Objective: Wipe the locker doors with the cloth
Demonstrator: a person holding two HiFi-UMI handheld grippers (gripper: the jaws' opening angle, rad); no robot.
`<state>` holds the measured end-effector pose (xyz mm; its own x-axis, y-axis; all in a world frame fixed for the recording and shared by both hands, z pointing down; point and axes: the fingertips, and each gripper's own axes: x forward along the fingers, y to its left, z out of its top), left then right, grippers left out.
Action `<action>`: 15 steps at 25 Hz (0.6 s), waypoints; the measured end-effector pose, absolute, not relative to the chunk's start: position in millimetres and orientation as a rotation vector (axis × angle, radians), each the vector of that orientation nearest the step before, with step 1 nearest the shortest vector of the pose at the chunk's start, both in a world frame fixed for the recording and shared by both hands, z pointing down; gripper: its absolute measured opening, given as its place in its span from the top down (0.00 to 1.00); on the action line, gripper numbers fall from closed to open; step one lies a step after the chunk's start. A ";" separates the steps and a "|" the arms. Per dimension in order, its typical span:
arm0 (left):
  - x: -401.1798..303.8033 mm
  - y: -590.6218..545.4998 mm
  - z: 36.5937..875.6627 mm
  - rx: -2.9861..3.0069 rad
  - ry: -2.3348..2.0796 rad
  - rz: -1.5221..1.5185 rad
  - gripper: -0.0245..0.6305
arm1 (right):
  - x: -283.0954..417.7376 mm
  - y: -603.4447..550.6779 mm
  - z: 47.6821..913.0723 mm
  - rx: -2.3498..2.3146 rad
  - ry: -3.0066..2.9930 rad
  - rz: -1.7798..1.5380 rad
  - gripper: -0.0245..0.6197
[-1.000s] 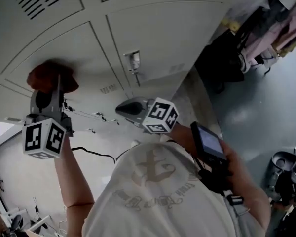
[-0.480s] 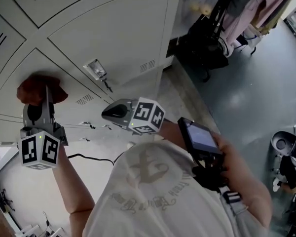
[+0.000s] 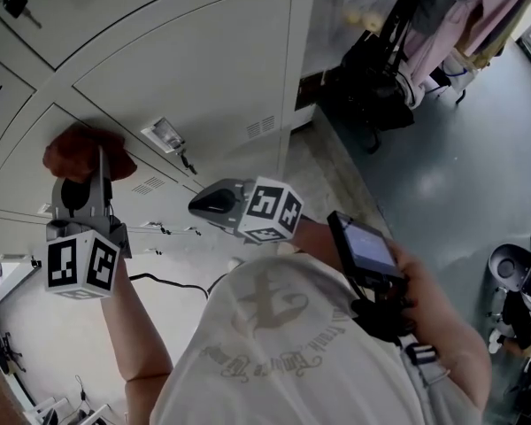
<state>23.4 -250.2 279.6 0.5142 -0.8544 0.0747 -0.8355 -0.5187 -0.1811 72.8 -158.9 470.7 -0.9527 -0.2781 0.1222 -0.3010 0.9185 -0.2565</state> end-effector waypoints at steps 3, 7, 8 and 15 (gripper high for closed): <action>33.4 -250.8 280.4 -2.632 1.465 -0.223 0.84 | 77.2 -156.3 471.8 0.420 -2.998 0.424 0.95; 34.9 -251.4 277.4 -2.591 1.510 -0.211 0.84 | 83.0 -158.6 467.9 0.361 -3.018 0.399 0.95; 36.7 -250.7 278.4 -2.584 1.520 -0.208 0.84 | 86.2 -156.5 467.8 0.352 -3.022 0.399 0.95; 72.7 -251.9 287.4 -2.583 1.503 -0.228 0.84 | 115.9 -146.2 474.9 0.332 -3.025 0.438 0.95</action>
<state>72.7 -251.9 287.4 0.4883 -0.8707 0.0586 -0.8488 -0.4895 -0.1997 115.9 -146.2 474.9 -0.9744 -0.2026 0.0971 -0.2219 0.9361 -0.2731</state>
